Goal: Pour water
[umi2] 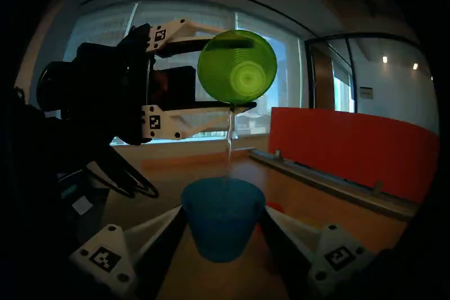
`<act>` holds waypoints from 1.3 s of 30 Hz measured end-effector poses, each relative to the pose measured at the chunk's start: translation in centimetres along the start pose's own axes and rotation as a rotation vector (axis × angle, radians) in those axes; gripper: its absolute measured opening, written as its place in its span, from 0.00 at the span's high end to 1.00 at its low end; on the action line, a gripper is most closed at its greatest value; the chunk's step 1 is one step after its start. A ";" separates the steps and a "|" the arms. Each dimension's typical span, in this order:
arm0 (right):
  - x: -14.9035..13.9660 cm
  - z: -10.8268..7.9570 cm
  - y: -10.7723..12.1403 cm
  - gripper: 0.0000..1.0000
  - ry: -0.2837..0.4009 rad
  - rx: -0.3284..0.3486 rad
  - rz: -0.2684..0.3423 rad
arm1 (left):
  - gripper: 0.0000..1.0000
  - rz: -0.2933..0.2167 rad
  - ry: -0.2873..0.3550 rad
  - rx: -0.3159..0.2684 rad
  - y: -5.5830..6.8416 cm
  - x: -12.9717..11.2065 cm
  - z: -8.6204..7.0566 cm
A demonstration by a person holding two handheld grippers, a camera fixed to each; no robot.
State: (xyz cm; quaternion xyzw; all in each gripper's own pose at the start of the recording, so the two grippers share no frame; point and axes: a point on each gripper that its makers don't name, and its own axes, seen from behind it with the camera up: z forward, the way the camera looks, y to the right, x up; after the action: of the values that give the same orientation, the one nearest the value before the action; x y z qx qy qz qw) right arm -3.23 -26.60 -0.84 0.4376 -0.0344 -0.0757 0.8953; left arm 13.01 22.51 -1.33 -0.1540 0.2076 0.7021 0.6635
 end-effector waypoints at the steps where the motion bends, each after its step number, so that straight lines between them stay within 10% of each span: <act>1: 0.0 0.0 0.0 0.11 0.000 0.000 0.000 | 0.17 0.005 0.001 0.000 0.0 0.1 0.0; 12: 0.2 0.1 0.0 0.11 0.003 0.000 -0.005 | 0.17 0.058 -0.004 0.004 0.1 0.1 0.1; 23: 0.1 0.1 0.0 0.11 0.001 -0.003 -0.003 | 0.17 -0.001 -0.006 -0.006 0.1 -0.3 -0.1; 29: 0.2 0.0 -0.1 0.11 0.003 -0.007 -0.007 | 0.18 -0.146 -0.013 -0.017 0.7 -1.4 0.3; 39: 0.1 -0.6 0.4 0.11 0.002 -0.023 -0.006 | 0.17 -0.553 -0.073 -0.049 3.0 -4.7 1.0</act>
State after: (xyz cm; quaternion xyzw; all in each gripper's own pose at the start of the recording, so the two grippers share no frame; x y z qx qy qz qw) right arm -3.03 -25.93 -0.94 0.4275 -0.0315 -0.0785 0.9000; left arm 10.45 18.85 2.06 -0.1957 0.1166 0.5044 0.8328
